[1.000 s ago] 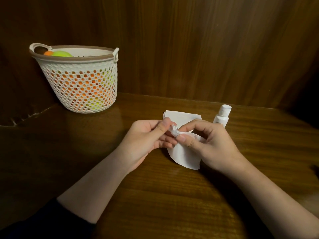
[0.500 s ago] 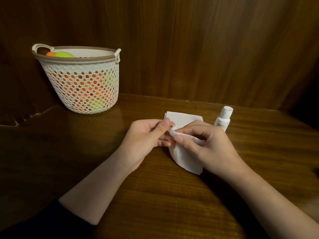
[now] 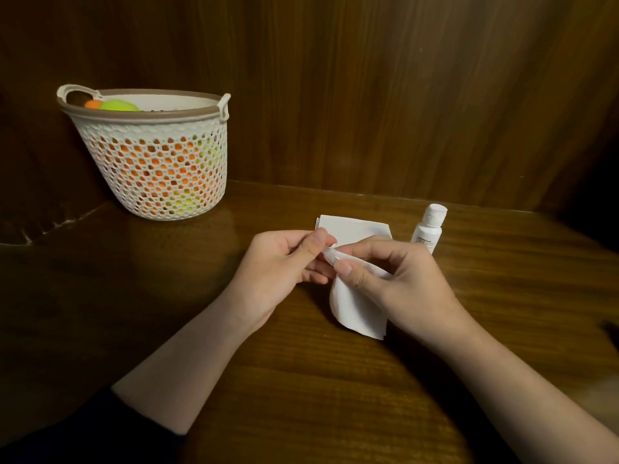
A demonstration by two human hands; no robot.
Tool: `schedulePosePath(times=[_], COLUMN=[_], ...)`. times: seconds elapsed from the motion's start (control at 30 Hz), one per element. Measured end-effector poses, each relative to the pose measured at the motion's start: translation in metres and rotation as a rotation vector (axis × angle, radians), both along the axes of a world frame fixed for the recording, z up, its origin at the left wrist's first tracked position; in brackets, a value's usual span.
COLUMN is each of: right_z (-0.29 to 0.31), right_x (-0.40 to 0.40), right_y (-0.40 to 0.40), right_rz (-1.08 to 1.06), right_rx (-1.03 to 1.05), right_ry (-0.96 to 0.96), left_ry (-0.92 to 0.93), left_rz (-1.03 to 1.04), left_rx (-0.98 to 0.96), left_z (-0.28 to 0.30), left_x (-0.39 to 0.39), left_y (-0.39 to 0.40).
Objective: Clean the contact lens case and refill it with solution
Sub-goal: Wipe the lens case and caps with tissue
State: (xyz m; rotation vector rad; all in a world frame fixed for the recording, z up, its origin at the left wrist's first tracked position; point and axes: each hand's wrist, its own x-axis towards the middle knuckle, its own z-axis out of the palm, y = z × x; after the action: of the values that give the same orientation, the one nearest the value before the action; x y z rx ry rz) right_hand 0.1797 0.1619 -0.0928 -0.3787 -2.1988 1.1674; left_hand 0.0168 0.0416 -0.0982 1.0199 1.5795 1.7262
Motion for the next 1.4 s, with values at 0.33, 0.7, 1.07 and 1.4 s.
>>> schedulePosePath(times=[0.33, 0.7, 1.07, 1.4], right_z=[0.004, 0.009, 0.011, 0.003], right_x=[-0.001, 0.002, 0.001, 0.001], right_y=[0.0, -0.002, 0.003, 0.002], right_rz=[0.011, -0.092, -0.124, 0.012], right_rx=[0.016, 0.182, 0.203, -0.058], right_ry=[0.009, -0.063, -0.173, 0.008], left_ry=[-0.055, -0.082, -0.061, -0.058], left_rz=[-0.008, -0.046, -0.09, -0.104], left_rx=[0.025, 0.018, -0.021, 0.042], left_z=[0.002, 0.001, -0.001, -0.003], left_x=[0.0, 0.0, 0.0, -0.003], left_y=[0.0, -0.001, 0.001, 0.001])
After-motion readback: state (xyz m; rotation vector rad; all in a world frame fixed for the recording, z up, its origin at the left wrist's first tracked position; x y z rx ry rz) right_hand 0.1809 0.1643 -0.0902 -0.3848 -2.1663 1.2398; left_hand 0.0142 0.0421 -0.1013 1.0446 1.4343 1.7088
